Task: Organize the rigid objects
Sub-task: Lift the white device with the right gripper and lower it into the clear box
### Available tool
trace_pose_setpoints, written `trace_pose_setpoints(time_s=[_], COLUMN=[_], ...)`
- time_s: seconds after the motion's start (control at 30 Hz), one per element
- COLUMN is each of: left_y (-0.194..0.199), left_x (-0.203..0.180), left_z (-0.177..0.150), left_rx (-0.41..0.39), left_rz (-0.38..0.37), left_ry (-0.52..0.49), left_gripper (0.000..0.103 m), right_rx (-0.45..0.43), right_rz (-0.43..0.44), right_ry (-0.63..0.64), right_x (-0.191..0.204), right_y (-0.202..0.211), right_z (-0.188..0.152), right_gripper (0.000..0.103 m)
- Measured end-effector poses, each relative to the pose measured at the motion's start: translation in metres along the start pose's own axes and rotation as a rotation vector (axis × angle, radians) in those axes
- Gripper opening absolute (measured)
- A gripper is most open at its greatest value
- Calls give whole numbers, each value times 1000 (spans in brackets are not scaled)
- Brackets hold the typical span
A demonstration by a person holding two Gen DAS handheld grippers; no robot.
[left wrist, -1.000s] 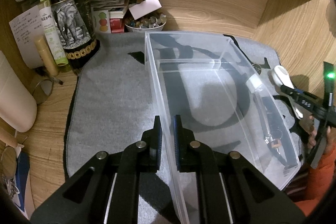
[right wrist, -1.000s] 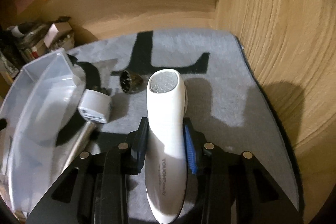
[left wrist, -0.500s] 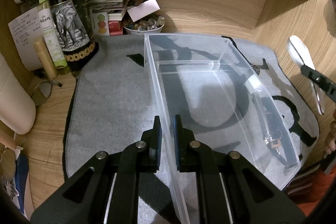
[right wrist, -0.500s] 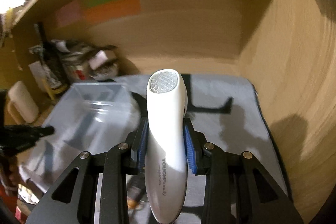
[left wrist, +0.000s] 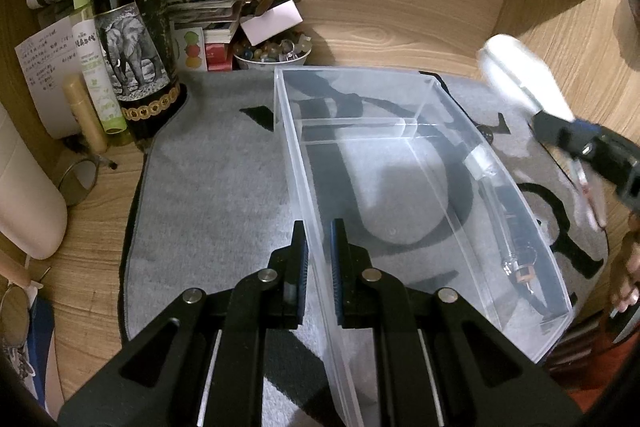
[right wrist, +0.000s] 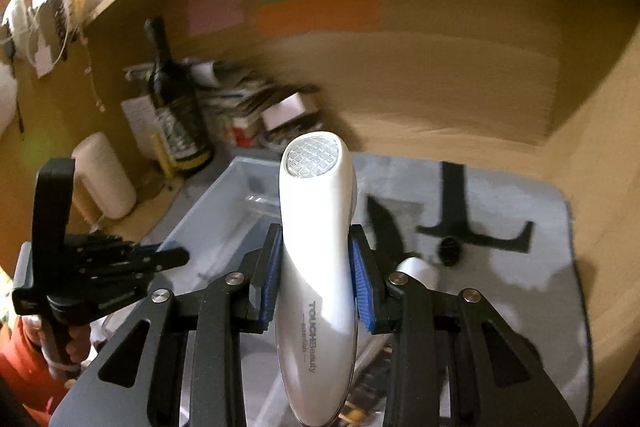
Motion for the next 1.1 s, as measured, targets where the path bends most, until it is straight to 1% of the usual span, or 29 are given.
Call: trace_pose_setpoints(time_s=[0.23, 0.4, 0.5, 0.73, 0.87, 0.97, 1.1], left_y=[1, 1, 2, 2, 1, 1, 1], left_x=[-2, -1, -1, -1, -1, 0, -1], left_z=[0, 0, 0, 0, -1, -1, 0], left_rx=[-13, -17, -19, -25, -25, -22, -20], left_rz=[11, 13, 15, 17, 17, 17, 22], left_ry=[-14, -19, -21, -23, -23, -19, -15], left_gripper=[10, 10, 10, 10, 10, 10, 10], right_rx=[112, 183, 230, 300, 326, 310, 275], right_rz=[79, 117, 144, 156, 163, 151, 142], right_ry=[80, 145, 162, 197, 193, 193, 180], right_x=[33, 50, 56, 66, 66, 65, 60], right_y=[-37, -54, -63, -75, -78, -73, -61], right_z=[-6, -10, -14, -23, -27, -25, -19], right_gripper=[29, 29, 29, 29, 31, 31, 37])
Point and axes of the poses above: each gripper's, at about its wrist camera, not at the fingertips, and y roughly against the way its jaws point, x to its left, z to its top, the point moved 7 cm from there along -y, roughly the way its jaws point, and after that the axes turned 12 degrees about y, right-handed, at the moved point
